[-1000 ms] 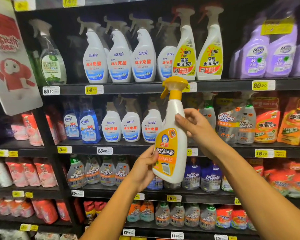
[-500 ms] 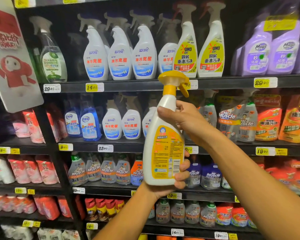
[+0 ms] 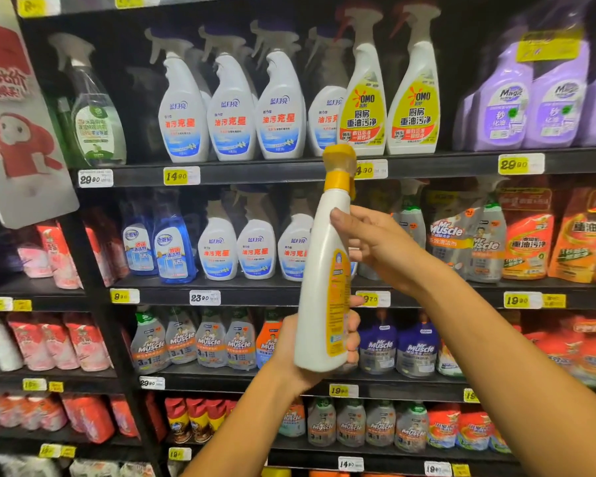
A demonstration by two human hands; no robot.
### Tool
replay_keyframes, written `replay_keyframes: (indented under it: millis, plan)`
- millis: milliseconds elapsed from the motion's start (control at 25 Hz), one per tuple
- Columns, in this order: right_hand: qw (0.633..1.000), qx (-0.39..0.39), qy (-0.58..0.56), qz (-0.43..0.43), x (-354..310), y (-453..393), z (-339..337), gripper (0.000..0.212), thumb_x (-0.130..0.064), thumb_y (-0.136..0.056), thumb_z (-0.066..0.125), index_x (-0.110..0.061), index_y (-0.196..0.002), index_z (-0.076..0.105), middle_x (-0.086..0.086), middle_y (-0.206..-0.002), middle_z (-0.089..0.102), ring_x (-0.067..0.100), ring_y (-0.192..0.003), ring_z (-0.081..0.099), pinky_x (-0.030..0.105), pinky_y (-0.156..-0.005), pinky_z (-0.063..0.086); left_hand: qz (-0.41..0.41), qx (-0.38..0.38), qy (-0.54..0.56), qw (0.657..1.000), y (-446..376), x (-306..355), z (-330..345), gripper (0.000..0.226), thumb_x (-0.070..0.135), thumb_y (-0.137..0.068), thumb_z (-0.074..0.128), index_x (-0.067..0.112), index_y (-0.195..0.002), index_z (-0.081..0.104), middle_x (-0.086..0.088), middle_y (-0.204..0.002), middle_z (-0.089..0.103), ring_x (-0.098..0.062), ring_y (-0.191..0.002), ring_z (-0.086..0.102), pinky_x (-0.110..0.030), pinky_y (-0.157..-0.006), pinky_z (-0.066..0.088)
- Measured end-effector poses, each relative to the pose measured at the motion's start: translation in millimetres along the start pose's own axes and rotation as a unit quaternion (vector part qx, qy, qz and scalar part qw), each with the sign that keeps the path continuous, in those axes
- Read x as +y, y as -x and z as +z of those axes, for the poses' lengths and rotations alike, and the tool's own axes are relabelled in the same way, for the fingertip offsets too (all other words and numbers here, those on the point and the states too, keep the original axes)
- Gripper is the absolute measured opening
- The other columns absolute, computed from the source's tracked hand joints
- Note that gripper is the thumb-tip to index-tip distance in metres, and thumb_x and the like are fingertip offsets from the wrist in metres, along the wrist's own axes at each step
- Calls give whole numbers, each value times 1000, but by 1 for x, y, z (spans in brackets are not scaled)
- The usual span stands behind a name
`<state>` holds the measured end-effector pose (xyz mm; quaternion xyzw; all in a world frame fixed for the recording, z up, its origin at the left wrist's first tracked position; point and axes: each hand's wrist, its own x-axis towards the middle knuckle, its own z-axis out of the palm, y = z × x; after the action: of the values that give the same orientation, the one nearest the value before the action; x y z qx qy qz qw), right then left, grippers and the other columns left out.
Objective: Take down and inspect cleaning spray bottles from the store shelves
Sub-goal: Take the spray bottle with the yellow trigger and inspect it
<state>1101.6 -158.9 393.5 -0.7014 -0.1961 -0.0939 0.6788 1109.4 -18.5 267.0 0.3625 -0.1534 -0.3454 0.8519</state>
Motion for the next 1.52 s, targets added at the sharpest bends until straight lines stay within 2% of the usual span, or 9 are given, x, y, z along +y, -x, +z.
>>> replay_keyframes:
  millis: [40, 200, 360, 560, 840, 1120, 1280, 1360, 1520]
  plan:
    - [1000, 3, 0, 4, 1, 2, -2, 42, -49, -78, 66, -19, -107, 70, -2, -98, 76, 15, -94, 72, 24, -74, 56, 18, -34, -1, 999, 3, 4, -1, 40, 23, -92, 44, 0, -119, 62, -12, -85, 57, -22, -62, 56, -30, -57, 49]
    - [999, 25, 24, 17, 8, 8, -2, 39, -55, -80, 61, -28, -107, 71, -3, -104, 76, 15, -98, 73, 29, -78, 57, 31, 0, 27, 999, 9, 6, -3, 42, 25, -102, 33, 0, -111, 67, -15, -84, 62, -27, -64, 61, -35, -58, 54]
    - [999, 36, 38, 7, 5, 12, 3, 22, -47, -93, 55, -35, -104, 69, -7, -105, 75, 12, -99, 72, 28, -81, 59, 53, 72, 7, 996, 14, 8, 2, 40, 31, -100, 43, 2, -123, 57, -16, -93, 66, -28, -74, 65, -38, -64, 56]
    - [997, 23, 67, -35, 8, 24, 6, 16, -35, -96, 60, -43, -109, 64, -9, -103, 75, 11, -94, 73, 25, -73, 60, 198, 123, -77, 969, 19, 20, 2, 40, 31, -87, 52, 10, -120, 61, -13, -114, 72, -22, -97, 71, -41, -84, 59]
    - [999, 39, 11, -4, 24, 25, -4, 19, -17, -97, 59, -23, -114, 63, -7, -93, 78, 10, -81, 74, 18, -59, 54, 258, 141, -152, 944, 32, 29, 7, 42, 16, -80, 66, 8, -119, 56, -14, -111, 73, -26, -95, 72, -36, -73, 60]
    - [998, 55, -5, 25, 35, 26, -6, 24, -20, -96, 59, -17, -120, 63, -1, -93, 78, 14, -80, 75, 21, -60, 56, 253, 135, -174, 942, 40, 32, 14, 39, 10, -73, 71, 12, -109, 56, -11, -98, 77, -23, -82, 74, -32, -61, 59]
    - [988, 116, -91, 46, 45, 29, 1, 46, -32, -85, 66, -7, -124, 60, 16, -107, 74, 34, -99, 72, 43, -78, 61, 265, 154, -184, 934, 43, 35, 22, 39, 8, -73, 73, 11, -108, 57, -11, -96, 77, -24, -80, 75, -32, -60, 59]
    - [974, 151, -149, 76, 57, 28, 8, 46, -36, -90, 60, -5, -124, 59, 21, -110, 72, 38, -101, 69, 52, -88, 57, 277, 169, -218, 920, 42, 32, 28, 35, 5, -79, 73, 11, -110, 58, -9, -96, 77, -24, -82, 75, -31, -60, 59]
    - [938, 169, -267, 140, 73, 18, 18, 43, -42, -102, 42, -7, -113, 64, 14, -89, 75, 28, -78, 73, 42, -70, 60, 299, 156, -324, 884, 45, 21, 37, 36, 3, -88, 67, 15, -121, 64, -3, -110, 75, -17, -102, 71, -33, -85, 58]
